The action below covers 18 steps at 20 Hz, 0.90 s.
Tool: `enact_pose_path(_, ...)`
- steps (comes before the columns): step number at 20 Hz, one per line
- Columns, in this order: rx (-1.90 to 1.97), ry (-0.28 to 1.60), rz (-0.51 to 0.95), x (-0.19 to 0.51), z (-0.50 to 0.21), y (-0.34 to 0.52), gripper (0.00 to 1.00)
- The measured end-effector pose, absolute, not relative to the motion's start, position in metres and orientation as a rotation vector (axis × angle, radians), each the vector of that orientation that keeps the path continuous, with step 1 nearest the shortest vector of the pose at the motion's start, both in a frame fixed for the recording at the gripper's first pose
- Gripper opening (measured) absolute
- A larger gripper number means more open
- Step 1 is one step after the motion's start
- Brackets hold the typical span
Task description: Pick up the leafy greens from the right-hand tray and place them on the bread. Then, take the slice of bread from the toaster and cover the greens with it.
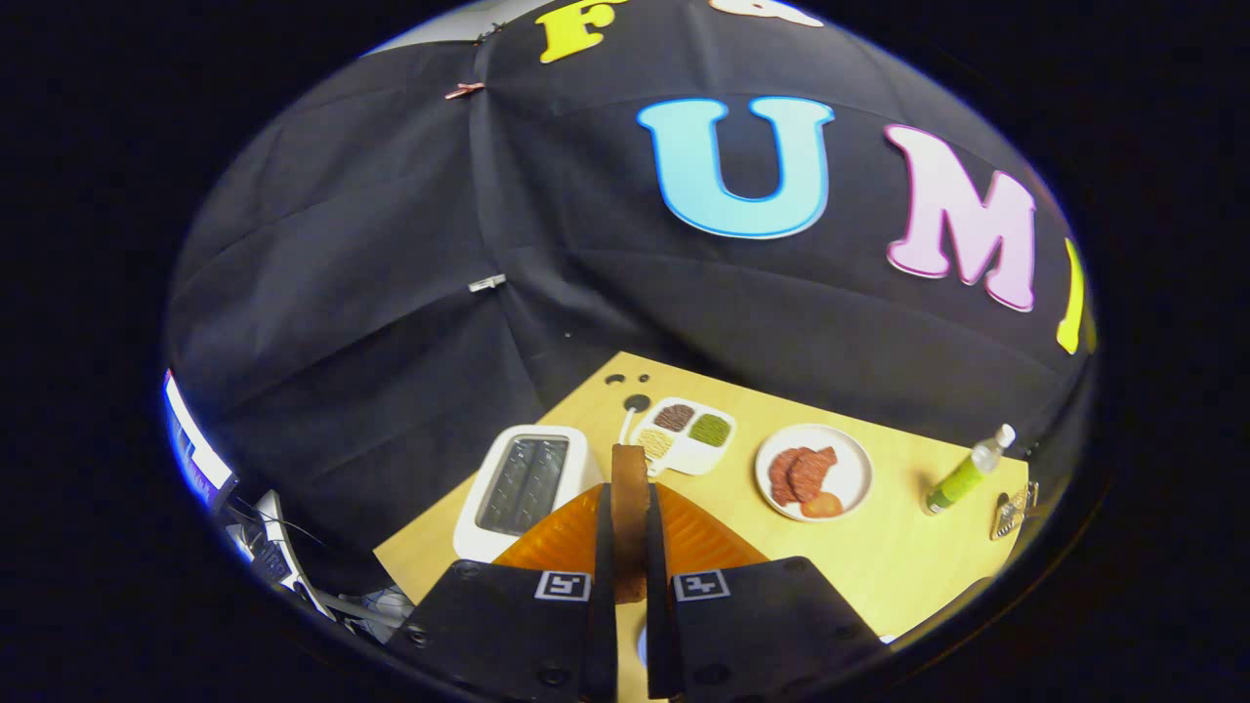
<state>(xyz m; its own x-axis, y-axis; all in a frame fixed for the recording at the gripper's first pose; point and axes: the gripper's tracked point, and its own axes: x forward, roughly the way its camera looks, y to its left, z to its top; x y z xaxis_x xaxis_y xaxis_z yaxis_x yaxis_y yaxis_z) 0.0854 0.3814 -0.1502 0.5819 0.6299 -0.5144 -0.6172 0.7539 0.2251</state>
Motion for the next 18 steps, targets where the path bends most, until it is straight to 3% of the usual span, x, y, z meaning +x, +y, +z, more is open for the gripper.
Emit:
enact_pose_path(11, 0.186, 0.716, 0.422, 0.063, -0.263, 0.275, 0.16)
enact_pose_path(18, 0.377, 0.786, 0.401, 0.044, -0.296, 0.295, 0.16)
